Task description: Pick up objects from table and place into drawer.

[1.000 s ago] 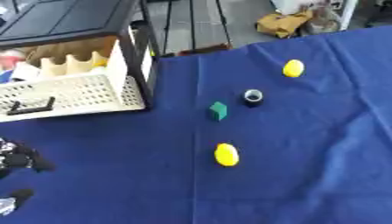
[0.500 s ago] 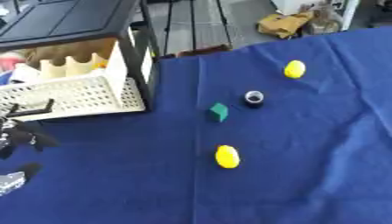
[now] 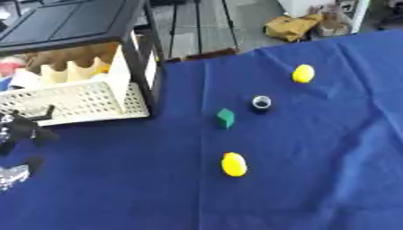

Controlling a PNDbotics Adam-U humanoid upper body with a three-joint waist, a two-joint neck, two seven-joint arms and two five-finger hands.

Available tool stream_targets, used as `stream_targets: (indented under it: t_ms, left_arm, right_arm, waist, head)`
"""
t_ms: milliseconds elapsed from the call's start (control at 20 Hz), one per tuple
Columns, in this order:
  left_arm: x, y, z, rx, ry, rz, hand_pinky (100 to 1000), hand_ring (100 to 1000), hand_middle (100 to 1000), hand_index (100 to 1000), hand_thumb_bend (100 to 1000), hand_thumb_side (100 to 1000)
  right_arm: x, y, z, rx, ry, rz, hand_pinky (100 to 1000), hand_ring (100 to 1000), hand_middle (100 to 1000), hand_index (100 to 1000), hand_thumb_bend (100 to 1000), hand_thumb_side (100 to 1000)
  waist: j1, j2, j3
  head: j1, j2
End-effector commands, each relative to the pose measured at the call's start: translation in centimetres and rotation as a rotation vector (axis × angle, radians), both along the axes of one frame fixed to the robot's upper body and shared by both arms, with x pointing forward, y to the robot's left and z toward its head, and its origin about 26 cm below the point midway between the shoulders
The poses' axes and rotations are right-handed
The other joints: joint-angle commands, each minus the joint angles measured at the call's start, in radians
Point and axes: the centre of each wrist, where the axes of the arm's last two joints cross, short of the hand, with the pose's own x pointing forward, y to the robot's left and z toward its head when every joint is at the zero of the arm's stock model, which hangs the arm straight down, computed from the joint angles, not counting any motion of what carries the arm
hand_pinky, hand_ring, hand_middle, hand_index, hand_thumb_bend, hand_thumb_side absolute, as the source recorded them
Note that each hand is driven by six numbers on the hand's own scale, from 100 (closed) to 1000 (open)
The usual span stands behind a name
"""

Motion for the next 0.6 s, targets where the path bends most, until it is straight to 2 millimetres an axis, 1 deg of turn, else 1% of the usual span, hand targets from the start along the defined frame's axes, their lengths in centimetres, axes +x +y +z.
stream_targets:
  t_ms: [50, 600]
  left_arm:
    - [-0.43, 0.15, 1.31, 0.005, -0.043, 0.039, 365, 473, 692, 933, 100, 1000]
    - [-0.39, 0.01, 1.76, -0.011, -0.097, 0.122, 367, 491, 719, 954, 100, 1000]
  right_arm:
    - [-0.24, 0.07, 0.49, -0.029, -0.02, -0.009, 633, 875, 545, 841, 100, 1000]
    - [-0.1, 0.32, -0.14, -0.048, -0.01, -0.026, 640, 883, 528, 843, 100, 1000]
  waist:
    - [-0.002, -0.012, -0.003]
    - [0.005, 0.015, -0.021]
  head:
    - [0.008, -0.02]
    - [0.026, -0.046]
